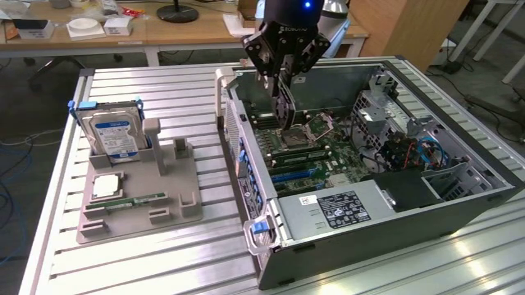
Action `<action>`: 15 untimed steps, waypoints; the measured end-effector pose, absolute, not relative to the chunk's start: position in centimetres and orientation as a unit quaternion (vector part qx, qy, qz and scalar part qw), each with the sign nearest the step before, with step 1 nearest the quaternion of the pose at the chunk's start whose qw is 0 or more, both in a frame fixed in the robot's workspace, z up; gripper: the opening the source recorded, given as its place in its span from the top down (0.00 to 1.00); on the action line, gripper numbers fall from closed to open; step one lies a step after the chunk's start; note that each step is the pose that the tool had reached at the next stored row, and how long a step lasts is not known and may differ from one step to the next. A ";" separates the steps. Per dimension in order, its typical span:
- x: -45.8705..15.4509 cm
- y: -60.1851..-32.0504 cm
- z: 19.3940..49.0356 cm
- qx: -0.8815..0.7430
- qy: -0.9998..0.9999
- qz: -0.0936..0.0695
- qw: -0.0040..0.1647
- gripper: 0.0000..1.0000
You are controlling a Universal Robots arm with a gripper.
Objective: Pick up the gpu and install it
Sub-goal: 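Pick up the gpu and move the gpu toward the slot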
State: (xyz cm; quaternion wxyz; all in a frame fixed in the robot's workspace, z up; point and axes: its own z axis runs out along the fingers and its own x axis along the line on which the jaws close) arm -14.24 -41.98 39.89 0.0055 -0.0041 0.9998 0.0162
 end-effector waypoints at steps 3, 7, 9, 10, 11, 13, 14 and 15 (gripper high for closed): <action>-14.0 -42.0 39.9 -0.004 1.000 0.016 0.006 0.74; -13.8 -42.0 39.8 -0.004 1.000 0.016 0.006 0.74; -13.7 -42.0 39.8 -0.004 1.000 0.016 0.006 0.74; -13.7 -42.0 39.8 -0.004 1.000 0.016 0.006 0.74; -13.6 -42.0 39.8 -0.004 1.000 0.016 0.006 0.74; -13.5 -42.0 39.7 -0.004 1.000 0.016 0.006 0.74; -13.5 -42.0 39.7 -0.004 1.000 0.016 0.006 0.74; -13.4 -42.0 39.7 -0.004 1.000 0.016 0.006 0.74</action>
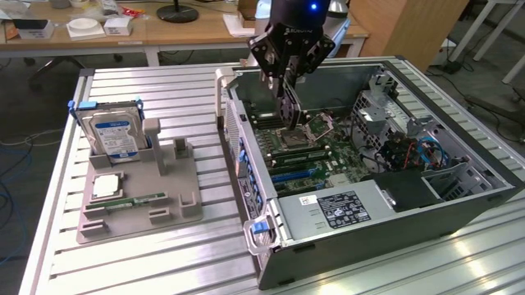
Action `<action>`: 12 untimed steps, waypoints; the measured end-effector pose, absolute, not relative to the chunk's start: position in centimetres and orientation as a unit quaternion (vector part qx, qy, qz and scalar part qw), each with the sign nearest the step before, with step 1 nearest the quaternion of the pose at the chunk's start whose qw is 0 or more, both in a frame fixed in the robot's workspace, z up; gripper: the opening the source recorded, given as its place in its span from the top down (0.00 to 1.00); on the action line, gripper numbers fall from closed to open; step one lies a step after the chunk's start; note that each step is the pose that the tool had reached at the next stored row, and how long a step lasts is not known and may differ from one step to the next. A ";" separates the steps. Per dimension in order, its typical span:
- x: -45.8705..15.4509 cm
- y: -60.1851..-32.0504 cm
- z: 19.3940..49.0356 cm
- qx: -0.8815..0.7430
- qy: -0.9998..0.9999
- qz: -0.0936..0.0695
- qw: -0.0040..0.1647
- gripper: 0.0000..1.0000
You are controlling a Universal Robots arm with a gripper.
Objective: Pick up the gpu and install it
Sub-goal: 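Pick up the gpu and move the gpu toward the slot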
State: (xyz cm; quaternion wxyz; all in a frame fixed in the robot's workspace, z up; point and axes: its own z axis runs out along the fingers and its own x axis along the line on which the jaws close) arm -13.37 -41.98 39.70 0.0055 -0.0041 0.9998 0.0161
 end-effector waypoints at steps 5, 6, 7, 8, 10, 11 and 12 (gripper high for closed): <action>-13.1 -42.0 39.6 -0.004 1.000 0.016 0.006 0.74; -13.0 -42.0 39.6 -0.004 1.000 0.016 0.006 0.74; -13.0 -42.0 39.6 -0.004 1.000 0.016 0.006 0.74; -12.9 -42.0 39.5 -0.004 1.000 0.016 0.006 0.74; -12.8 -42.0 39.5 -0.004 1.000 0.016 0.006 0.74; -12.8 -42.0 39.5 -0.004 1.000 0.016 0.006 0.74; -12.7 -42.0 39.5 -0.004 1.000 0.016 0.006 0.74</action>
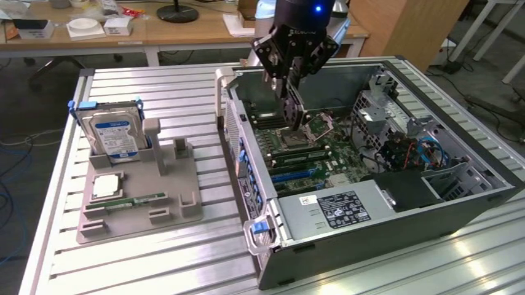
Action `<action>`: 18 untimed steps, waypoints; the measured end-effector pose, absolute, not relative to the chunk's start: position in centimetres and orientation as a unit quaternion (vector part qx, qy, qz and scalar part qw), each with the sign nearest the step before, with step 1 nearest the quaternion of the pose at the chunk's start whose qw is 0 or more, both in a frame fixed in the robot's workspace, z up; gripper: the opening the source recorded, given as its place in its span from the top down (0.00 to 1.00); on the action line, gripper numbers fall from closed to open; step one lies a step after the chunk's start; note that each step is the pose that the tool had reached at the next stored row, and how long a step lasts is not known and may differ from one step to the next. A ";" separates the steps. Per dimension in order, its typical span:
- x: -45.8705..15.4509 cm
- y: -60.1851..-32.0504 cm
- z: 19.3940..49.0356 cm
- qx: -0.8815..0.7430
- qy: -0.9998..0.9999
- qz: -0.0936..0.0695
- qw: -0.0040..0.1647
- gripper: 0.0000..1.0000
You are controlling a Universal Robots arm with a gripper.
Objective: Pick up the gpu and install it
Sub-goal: 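Pick up the gpu and move the gpu toward the slot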
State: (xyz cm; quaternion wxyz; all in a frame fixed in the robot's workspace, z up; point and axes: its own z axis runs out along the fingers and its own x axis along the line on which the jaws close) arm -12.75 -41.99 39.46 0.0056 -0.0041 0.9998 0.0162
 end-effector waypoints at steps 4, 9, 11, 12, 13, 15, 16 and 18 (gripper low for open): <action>-12.5 -42.0 39.4 -0.004 1.000 0.016 0.006 0.74; -12.2 -42.0 39.3 -0.004 1.000 0.016 0.006 0.74; -12.1 -42.0 39.3 -0.004 1.000 0.016 0.006 0.74; -12.1 -42.0 39.2 -0.004 1.000 0.016 0.006 0.74; -12.0 -42.0 39.2 -0.004 1.000 0.016 0.006 0.74; -11.9 -42.0 39.2 -0.004 1.000 0.016 0.006 0.74; -11.9 -42.0 39.2 -0.004 1.000 0.016 0.006 0.74; -11.8 -42.0 39.2 -0.004 1.000 0.016 0.006 0.74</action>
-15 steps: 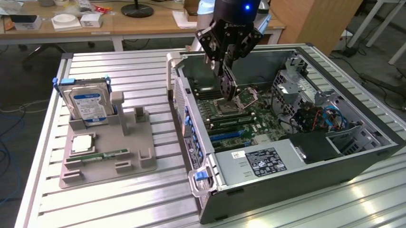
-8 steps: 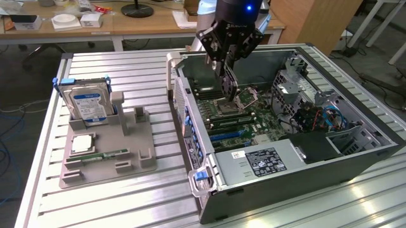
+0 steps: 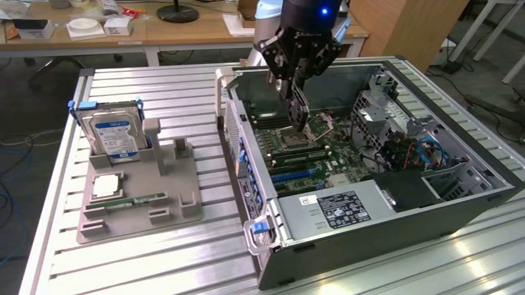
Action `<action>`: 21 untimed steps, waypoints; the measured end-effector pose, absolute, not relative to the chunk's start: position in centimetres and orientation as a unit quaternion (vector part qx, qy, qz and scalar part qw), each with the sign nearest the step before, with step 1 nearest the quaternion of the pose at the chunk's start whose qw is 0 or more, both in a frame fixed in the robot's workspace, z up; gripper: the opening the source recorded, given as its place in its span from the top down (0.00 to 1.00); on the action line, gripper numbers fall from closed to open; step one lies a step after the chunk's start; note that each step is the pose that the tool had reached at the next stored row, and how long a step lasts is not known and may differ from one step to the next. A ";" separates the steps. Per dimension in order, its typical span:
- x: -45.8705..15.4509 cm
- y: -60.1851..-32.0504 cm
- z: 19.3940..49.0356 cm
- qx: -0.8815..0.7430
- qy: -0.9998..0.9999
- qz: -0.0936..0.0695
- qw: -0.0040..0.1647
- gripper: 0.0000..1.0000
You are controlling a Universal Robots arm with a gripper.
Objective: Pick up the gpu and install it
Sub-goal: 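Pick up the gpu and move the gpu toward the slot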
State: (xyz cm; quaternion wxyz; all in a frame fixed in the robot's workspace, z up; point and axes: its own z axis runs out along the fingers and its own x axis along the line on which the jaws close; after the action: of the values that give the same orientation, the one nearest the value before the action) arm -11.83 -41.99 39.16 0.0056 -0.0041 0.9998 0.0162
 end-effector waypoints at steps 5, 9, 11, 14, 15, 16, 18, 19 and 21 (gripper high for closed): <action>-11.6 -42.0 39.1 -0.004 1.000 0.016 0.006 0.74; -11.4 -42.0 39.0 -0.004 1.000 0.016 0.006 0.74; -11.3 -42.0 39.0 -0.004 1.000 0.016 0.006 0.74; -11.1 -42.0 38.9 -0.004 1.000 0.016 0.006 0.74; -11.1 -42.0 38.9 -0.004 1.000 0.016 0.006 0.74; -11.0 -42.0 38.9 -0.004 1.000 0.016 0.006 0.74; -10.9 -42.0 38.9 -0.004 1.000 0.016 0.006 0.74; -10.8 -42.0 38.9 -0.004 1.000 0.016 0.006 0.74; -10.7 -42.0 38.9 -0.004 1.000 0.016 0.006 0.74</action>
State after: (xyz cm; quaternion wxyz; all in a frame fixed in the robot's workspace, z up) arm -10.70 -41.98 38.87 0.0055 -0.0041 0.9998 0.0162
